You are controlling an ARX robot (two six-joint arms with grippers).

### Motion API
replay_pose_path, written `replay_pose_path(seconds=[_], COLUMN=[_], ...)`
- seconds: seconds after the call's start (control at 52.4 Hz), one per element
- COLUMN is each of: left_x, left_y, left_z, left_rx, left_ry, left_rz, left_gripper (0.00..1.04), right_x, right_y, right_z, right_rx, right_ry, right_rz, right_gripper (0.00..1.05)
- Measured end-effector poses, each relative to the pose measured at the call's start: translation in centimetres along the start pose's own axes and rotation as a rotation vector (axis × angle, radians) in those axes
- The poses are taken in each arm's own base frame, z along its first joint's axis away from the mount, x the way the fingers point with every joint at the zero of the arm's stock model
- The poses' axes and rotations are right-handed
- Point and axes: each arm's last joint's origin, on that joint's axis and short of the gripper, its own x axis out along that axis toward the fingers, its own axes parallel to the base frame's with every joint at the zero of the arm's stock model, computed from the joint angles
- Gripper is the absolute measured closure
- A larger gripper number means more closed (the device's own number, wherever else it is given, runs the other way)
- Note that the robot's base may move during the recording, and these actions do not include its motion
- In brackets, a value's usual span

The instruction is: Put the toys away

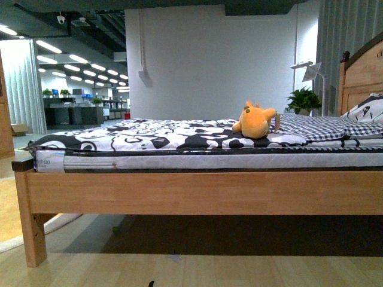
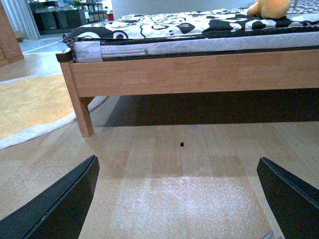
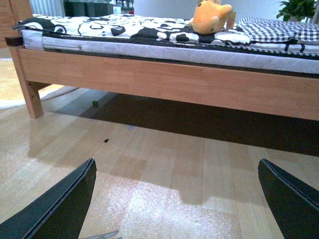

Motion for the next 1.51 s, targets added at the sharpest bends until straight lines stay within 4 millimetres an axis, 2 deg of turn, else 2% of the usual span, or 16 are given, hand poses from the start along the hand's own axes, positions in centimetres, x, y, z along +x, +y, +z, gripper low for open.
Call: replay_pose_path(seconds=[1.507], left_x=[-0.01], left_y=[0.00], left_z=[0.02], left_rx=[0.000], left_ry=[-0.002], left_rz=[0.001], left_gripper=[0.06], right_x=[0.00], right_y=[0.00], right_z=[0.00], right_rx=[0.000], right_ry=[0.000], right_rz=[0.001], right_gripper=[0.06])
